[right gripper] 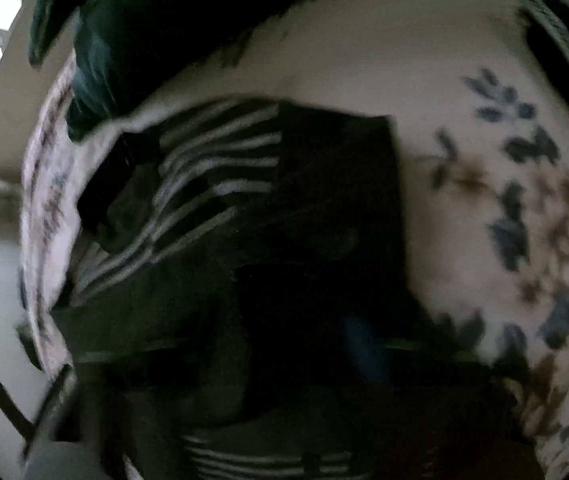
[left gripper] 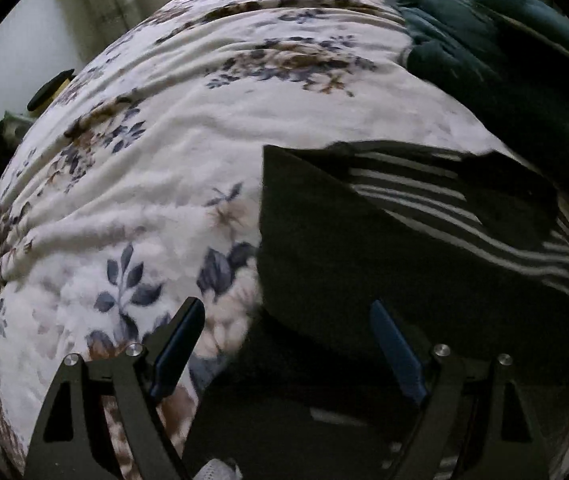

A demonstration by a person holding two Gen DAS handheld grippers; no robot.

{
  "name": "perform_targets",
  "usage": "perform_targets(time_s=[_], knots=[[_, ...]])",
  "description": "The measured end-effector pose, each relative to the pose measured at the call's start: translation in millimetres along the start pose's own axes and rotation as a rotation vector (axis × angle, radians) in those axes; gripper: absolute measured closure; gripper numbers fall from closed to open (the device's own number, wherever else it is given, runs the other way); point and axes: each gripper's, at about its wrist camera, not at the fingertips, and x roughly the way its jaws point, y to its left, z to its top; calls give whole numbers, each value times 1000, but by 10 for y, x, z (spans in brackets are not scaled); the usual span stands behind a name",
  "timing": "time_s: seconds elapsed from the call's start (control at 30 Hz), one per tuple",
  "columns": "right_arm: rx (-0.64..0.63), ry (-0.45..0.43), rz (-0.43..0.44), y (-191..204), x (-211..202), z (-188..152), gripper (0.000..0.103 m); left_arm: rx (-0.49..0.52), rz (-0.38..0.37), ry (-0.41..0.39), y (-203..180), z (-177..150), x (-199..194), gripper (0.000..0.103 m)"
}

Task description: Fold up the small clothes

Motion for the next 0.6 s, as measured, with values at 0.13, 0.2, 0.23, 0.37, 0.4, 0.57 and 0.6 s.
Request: perform_targets(time_s=[0.13,0.2,0.23,0.37,0.4,0.57,0.6], knots=[[32,-140,17,-108,-553,-162,93,-52,-21,3,99,115,46,18],[32,-165,-22,-191,-691,-233,93,-58,-23,0,139,205,109,18],[28,-153,-36,-242,-681,-248,92,-58,-25,-1,155,255,160,18],[61,38,-79,-514,-270,-252,76,-45,3,29,172,469,509,18],[71,61,-116,-568,-236,-245,68,-41,6,45,179,505,605,18],[137,-66,-149,-608,-637,-361,55,-43,0,73,254,622,735,18],[144,-83,-125,-549,-712,-410,55,-54,-6,70,287,606,662,18]])
